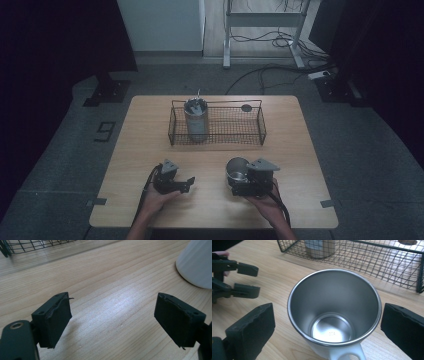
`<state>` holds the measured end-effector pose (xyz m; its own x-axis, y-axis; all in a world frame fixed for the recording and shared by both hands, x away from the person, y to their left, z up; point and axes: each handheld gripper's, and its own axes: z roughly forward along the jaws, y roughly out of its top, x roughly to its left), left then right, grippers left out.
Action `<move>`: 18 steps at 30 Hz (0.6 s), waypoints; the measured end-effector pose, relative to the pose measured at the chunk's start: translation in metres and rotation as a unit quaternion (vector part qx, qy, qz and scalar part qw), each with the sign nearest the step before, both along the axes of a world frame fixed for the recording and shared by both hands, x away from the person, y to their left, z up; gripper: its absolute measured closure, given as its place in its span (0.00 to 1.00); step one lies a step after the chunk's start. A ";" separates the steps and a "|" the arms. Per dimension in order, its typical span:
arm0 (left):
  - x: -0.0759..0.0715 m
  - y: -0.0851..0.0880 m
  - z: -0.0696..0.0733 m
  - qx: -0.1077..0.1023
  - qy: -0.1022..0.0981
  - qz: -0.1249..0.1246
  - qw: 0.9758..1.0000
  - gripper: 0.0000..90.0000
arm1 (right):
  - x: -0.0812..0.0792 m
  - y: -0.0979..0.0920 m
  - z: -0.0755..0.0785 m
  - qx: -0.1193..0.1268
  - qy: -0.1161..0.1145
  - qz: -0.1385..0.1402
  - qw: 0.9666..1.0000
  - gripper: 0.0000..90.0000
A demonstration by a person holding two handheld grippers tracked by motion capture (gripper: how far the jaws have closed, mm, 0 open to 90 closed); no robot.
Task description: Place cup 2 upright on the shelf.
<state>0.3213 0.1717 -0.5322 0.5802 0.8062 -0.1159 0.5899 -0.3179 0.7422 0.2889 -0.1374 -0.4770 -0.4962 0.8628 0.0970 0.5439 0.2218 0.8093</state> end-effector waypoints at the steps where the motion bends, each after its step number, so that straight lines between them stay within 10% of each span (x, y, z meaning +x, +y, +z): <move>1: 0.000 0.000 -0.001 0.000 0.001 -0.001 1.000 0.16 | 0.001 0.001 -0.001 -0.003 0.000 -0.003 1.000 0.00; 18: 0.001 -0.001 -0.003 -0.001 0.008 -0.005 1.000 0.16 | 0.024 0.012 -0.022 -0.050 0.034 0.005 0.998 0.01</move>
